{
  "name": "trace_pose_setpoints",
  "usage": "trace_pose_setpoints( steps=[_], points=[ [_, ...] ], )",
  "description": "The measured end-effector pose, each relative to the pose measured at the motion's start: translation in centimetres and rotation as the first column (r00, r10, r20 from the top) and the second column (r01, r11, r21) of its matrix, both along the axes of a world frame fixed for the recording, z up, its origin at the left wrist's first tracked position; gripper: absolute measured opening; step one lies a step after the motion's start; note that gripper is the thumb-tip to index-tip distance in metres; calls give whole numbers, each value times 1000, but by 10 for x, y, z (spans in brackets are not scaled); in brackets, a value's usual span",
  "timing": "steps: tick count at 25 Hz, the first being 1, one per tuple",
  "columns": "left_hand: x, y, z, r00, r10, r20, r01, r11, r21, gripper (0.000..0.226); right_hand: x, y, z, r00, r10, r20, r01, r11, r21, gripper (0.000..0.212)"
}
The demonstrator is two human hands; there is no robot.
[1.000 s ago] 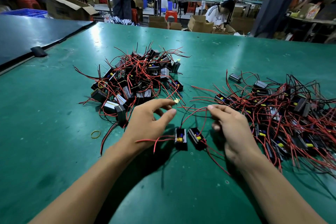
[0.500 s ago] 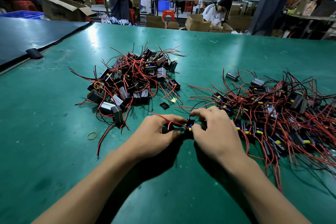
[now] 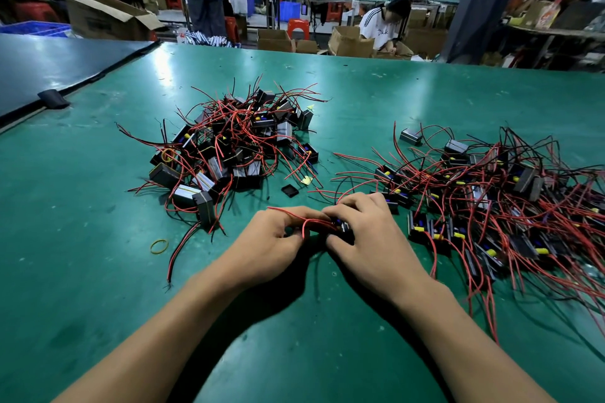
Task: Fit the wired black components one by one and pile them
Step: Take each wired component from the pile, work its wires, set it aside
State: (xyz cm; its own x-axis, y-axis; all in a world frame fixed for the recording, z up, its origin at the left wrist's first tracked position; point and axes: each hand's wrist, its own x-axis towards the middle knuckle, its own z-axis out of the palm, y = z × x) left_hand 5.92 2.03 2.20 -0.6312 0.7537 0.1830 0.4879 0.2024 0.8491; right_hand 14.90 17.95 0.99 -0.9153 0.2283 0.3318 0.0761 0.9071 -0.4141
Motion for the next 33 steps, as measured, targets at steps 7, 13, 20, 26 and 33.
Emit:
trace_pose_setpoints(
  steps=[7, 13, 20, 26, 33],
  points=[
    [-5, -1, -5, 975, 136, 176, -142, 990, 23, 24, 1, 24, 13, 898, -298, -324, 306, 952, -28, 33],
    [-5, -3, -5, 978, 163, 128, -162, 987, -20, 22, 15, 55, 17, 759, -647, -69, 650, 760, 27, 37],
    [-6, 0, -6, 971, 180, 155, -182, 983, 5, 23, 6, 26, 19, 787, -520, -331, 558, 829, 23, 23],
    [-15, 1, -6, 910, 284, 302, -333, 935, 124, 24, -43, -30, 20, 902, -153, -404, 98, 983, -152, 21],
    [-11, -3, 0, 850, 309, 426, -410, 896, 170, 20, -186, 8, 54, 938, -344, -48, 306, 884, -352, 27]
  ],
)
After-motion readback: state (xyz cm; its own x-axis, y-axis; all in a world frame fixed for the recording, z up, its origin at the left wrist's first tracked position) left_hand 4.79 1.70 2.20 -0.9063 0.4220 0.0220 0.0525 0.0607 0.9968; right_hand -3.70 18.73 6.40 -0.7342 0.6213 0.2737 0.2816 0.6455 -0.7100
